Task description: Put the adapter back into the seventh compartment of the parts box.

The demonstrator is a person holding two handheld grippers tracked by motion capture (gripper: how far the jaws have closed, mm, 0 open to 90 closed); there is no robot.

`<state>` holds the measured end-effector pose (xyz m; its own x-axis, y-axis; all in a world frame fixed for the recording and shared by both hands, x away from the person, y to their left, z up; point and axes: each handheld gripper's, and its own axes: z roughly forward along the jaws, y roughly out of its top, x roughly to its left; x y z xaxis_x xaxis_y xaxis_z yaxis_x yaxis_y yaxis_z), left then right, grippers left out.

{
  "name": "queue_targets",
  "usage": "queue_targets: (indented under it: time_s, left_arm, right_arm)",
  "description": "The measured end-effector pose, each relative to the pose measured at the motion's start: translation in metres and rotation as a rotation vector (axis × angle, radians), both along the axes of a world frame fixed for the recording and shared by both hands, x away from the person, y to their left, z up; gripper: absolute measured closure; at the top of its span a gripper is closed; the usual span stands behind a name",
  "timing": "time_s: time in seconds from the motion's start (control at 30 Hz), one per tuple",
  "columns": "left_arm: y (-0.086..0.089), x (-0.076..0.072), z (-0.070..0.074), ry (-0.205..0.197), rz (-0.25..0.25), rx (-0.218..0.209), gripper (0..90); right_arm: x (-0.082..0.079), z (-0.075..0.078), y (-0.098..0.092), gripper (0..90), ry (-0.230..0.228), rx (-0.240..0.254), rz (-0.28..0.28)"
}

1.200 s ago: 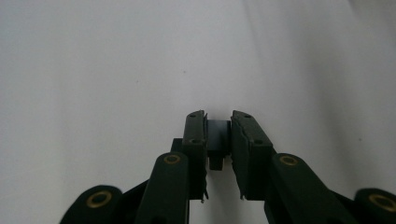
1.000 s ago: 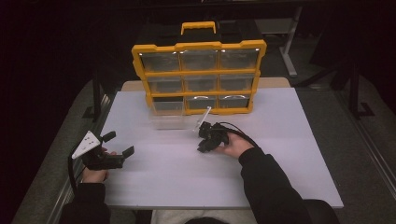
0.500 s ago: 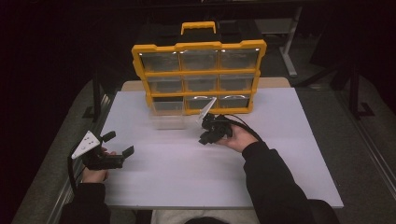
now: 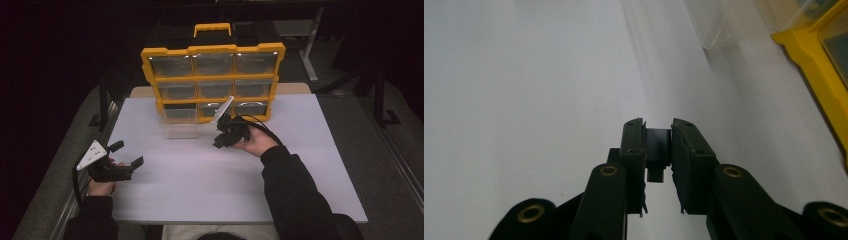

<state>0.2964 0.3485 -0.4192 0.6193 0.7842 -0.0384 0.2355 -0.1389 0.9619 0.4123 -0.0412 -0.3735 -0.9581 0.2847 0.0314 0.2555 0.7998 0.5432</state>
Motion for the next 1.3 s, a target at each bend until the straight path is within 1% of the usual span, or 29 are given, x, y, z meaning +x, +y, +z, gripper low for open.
queue_targets:
  time_s: [0.1,0.13,0.23,0.43,0.77,0.93,1.1,1.27,1.3]
  left_arm:
    - [0.0,0.0,0.0,0.0,0.0,0.001,0.0]
    - [0.0,0.0,0.0,0.0,0.0,0.002,0.0]
    - [0.0,0.0,0.0,0.0,0.0,0.001,0.0]
    - [0.0,0.0,0.0,0.0,-0.001,0.001,0.0]
    - [0.0,0.0,0.0,0.0,-0.001,0.001,0.0]
    - [0.0,0.0,0.0,-0.001,0.0,-0.001,0.0]
    - [0.0,0.0,0.0,0.0,-0.001,0.001,0.0]
    - [0.0,0.0,0.0,-0.001,-0.001,-0.002,0.0]
    - [0.0,0.0,0.0,-0.001,-0.001,-0.002,0.0]
  right_arm:
    - [0.001,0.003,0.0,75.1,-0.005,0.004,0.001]
    - [0.001,0.007,0.001,75.1,-0.012,0.006,0.005]
    - [0.002,0.01,0.002,75.1,-0.016,0.004,0.007]
    - [0.004,0.02,0.004,75.1,-0.023,0.016,0.009]
    - [0.009,0.031,0.005,75.1,-0.038,0.014,0.01]
    - [0.01,0.036,0.007,75.0,-0.044,0.006,0.014]
    - [0.012,0.043,0.01,75.0,-0.055,0.023,0.018]
    - [0.014,0.048,0.014,75.1,-0.062,0.018,0.022]
    - [0.015,0.051,0.016,75.0,-0.07,0.019,0.027]
